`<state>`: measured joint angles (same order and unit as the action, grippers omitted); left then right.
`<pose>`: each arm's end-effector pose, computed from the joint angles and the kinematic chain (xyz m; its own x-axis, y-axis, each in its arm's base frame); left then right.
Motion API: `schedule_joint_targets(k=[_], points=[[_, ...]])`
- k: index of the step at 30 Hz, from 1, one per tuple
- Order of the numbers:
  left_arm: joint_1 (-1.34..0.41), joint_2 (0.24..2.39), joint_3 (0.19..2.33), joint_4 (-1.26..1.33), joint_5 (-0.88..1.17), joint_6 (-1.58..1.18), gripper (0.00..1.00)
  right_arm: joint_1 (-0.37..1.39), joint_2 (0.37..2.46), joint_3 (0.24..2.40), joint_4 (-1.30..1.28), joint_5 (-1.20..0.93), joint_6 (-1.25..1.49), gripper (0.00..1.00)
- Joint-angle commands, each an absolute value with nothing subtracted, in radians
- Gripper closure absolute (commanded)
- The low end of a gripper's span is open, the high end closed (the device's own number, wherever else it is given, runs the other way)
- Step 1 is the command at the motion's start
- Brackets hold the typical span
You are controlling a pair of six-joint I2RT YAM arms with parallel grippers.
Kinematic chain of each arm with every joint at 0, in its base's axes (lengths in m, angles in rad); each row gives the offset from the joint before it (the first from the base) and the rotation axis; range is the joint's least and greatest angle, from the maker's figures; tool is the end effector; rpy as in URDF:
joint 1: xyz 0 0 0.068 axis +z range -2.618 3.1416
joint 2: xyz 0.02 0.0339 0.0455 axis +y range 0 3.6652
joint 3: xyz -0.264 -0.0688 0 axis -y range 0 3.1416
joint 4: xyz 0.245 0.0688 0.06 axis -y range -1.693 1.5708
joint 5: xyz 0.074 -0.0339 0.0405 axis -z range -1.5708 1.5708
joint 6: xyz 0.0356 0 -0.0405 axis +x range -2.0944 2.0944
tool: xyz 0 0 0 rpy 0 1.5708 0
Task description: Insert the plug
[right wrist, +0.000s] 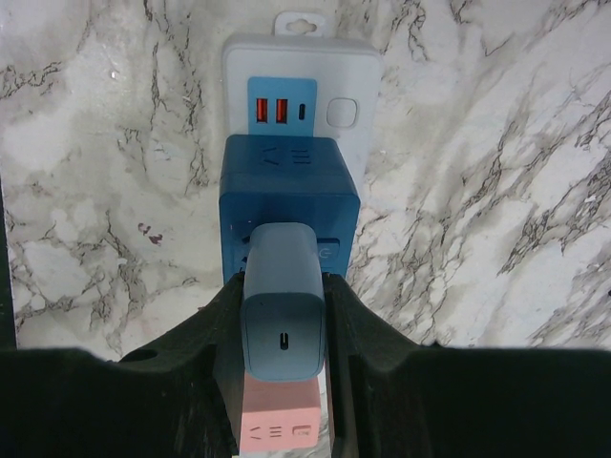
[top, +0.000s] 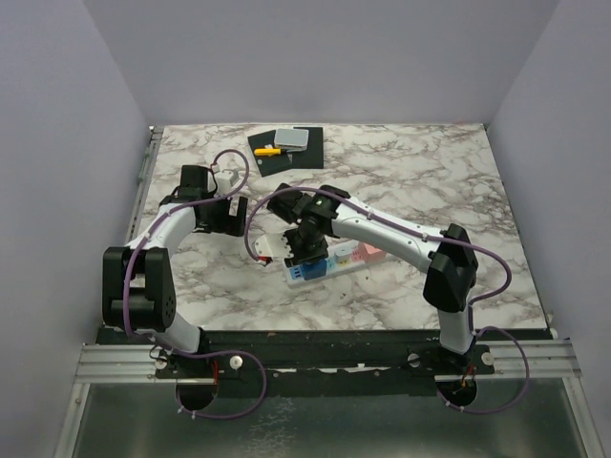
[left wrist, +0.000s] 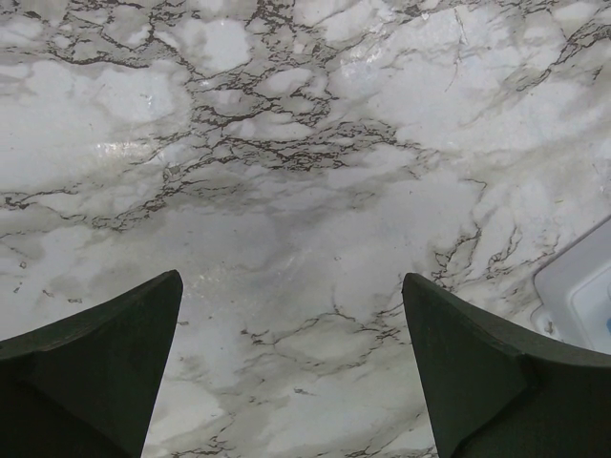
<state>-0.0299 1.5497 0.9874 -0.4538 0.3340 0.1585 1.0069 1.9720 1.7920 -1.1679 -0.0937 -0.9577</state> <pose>0.3099 -0.0209 0.2061 -0.8073 0.1733 -0.5641 0.3324 0.9234 -0.1920 0.2105 0.3391 0.2650 0.3973 -0.8952 -0.2018 -0.9169 -0.3780 -0.1283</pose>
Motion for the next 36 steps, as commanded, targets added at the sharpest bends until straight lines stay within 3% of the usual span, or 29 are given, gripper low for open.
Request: schedule_joint_targets(k=[1,22,36], points=[[-0.021,1.515,1.015,-0.463,0.370,0.166,0.01,1.013,2.079,1.675,-1.223,-0.123,-0.932,0.99],[-0.018,1.470,1.001,-0.480,0.416,0.163,0.01,0.941,2.046,1.518,-1.151,-0.280,-0.933,0.99],[-0.018,1.467,0.992,-0.487,0.526,0.161,0.04,0.874,1.864,1.404,-0.978,-0.419,-0.966,0.99]])
